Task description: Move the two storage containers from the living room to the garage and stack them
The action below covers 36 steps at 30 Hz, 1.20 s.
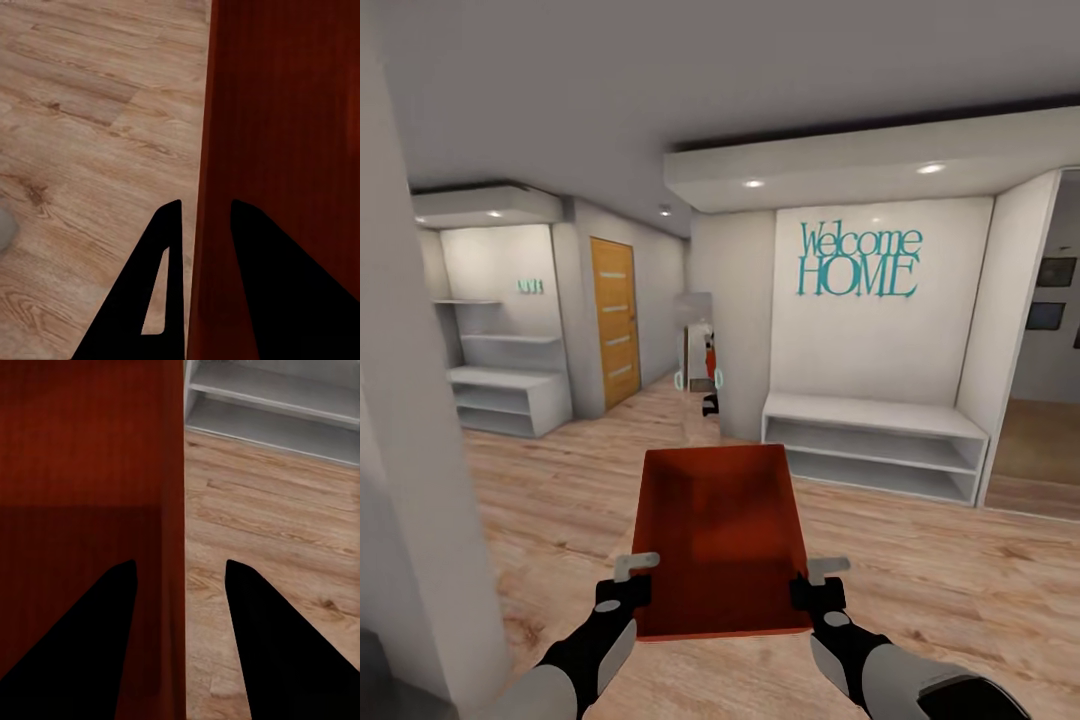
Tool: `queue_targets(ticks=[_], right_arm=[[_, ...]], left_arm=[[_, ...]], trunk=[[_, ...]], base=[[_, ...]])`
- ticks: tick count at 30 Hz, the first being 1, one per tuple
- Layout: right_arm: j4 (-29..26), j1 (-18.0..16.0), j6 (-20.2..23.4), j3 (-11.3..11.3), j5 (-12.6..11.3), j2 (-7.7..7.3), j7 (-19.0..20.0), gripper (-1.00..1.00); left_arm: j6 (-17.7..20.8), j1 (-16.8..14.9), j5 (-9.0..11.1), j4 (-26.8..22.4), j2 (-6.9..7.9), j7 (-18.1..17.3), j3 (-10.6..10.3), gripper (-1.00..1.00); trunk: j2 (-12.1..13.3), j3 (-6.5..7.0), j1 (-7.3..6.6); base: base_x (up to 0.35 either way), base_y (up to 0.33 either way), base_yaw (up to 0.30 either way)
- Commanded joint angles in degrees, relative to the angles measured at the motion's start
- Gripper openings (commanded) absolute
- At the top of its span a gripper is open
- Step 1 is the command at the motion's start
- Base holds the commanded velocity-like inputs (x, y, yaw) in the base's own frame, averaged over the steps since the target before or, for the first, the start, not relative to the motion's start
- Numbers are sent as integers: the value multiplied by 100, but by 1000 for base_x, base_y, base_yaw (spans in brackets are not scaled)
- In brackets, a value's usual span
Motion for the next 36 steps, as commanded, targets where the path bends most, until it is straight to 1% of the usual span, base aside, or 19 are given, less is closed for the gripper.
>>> queue_targets(ticks=[1,36], right_arm=[[-14,-7,-550,-249,135,5,45,-100],[-14,-7,-555,-249,153,32,47,-100]], left_arm=[[-5,-2,62,5,349,67,54,-100],[-5,-2,62,5,349,67,54,-100]], trunk=[[-8,-10,5],[-8,-10,5]], base=[[321,0,0],[321,0,0]])
